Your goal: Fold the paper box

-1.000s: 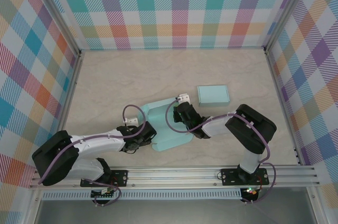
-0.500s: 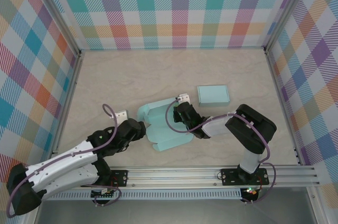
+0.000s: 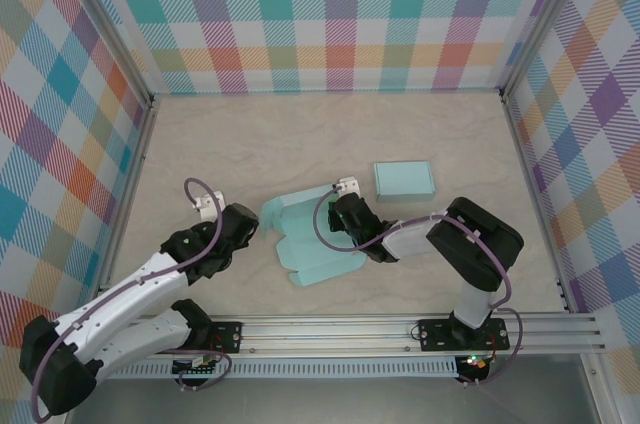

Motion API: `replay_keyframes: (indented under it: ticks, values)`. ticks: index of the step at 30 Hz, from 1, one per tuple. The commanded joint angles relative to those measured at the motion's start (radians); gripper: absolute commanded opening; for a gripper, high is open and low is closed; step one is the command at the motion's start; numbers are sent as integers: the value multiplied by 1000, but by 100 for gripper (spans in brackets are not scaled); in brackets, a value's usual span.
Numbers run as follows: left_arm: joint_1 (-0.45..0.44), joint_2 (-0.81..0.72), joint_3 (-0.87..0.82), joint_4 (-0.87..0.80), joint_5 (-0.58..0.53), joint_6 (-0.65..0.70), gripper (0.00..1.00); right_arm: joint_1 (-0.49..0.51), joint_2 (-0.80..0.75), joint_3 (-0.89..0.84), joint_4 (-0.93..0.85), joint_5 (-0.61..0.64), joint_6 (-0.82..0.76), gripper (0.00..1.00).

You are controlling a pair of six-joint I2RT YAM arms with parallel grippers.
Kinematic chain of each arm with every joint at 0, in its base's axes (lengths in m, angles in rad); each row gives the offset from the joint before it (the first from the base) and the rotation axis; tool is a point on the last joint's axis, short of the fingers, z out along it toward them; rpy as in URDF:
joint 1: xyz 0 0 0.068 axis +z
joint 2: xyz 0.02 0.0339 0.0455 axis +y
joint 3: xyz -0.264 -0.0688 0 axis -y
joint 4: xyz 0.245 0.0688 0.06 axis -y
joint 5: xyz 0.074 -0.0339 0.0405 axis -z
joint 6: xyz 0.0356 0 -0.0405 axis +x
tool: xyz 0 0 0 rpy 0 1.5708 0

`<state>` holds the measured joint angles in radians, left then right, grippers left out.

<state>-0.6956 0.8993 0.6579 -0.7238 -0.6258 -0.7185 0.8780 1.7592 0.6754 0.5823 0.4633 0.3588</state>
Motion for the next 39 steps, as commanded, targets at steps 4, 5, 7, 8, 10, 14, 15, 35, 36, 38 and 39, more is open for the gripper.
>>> replay_keyframes:
  ticks: [4,5,7,8,10,14,15,35,36,38,39]
  values:
    - [53,87,-20,200,29,156,34,7,20,-4,-10,1,16,0]
    - [55,102,-20,228,40,172,34,7,21,-3,-10,1,14,0]
    - [56,139,-10,268,62,208,34,7,21,-2,-10,1,13,0]
    - [56,156,-4,277,72,219,35,7,21,-1,-12,1,12,0]
    - [56,194,9,293,94,242,35,7,22,1,-11,1,12,0]
    - [56,263,15,327,142,266,35,7,26,2,-6,1,16,0]
    - [56,279,18,337,153,273,36,7,28,2,-6,1,16,0]
    - [54,387,9,604,332,426,40,7,41,14,-10,3,11,0]
    - [54,390,5,620,339,442,41,7,40,15,-12,3,11,0]
    - [54,388,0,647,356,478,44,7,40,15,-16,2,9,0]
    - [54,383,0,654,368,493,45,7,40,15,-16,2,9,0]
